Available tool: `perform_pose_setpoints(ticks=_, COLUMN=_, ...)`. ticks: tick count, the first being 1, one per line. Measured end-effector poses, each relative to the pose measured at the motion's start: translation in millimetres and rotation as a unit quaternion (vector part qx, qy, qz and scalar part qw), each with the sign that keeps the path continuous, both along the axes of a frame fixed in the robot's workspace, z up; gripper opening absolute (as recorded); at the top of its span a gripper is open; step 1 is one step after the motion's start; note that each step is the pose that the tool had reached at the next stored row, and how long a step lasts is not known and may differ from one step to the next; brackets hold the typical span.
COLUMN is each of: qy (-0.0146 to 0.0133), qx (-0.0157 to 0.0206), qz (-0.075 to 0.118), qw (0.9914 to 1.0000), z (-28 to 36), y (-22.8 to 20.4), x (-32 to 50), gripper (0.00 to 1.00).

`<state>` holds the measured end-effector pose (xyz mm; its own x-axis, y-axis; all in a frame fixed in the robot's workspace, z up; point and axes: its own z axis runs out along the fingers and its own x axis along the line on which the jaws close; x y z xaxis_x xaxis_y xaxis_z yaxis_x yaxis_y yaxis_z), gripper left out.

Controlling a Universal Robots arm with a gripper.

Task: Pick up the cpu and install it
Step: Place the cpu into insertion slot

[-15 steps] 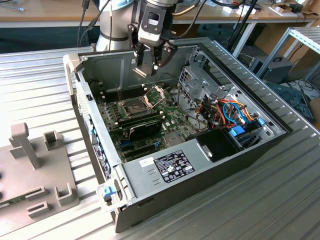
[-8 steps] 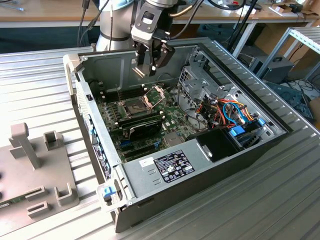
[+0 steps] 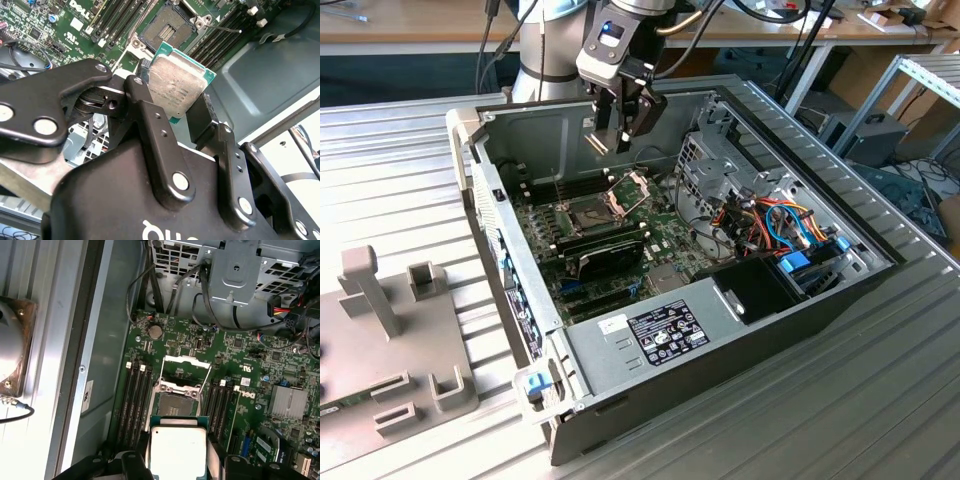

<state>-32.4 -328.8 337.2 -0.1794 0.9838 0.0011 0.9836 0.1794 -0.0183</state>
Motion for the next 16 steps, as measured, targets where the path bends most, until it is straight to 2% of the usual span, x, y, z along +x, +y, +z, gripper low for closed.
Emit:
perform_pose_setpoints(ticks=12, qy=0.0, qx=0.0, qz=-0.001, qw=1.0, z=0.0, y=0.0, x=0.0, gripper=0.55)
perform_pose_setpoints(ticks=14, qy=0.0, qx=0.0, qz=-0.009, qw=0.99996, z=0.0, y=0.0, x=0.0, gripper=0.55)
perform_pose_setpoints(ticks=16, qy=0.0, qx=0.0, qz=-0.027, qw=0.99964, z=0.0, y=0.0, x=0.0, gripper=0.55)
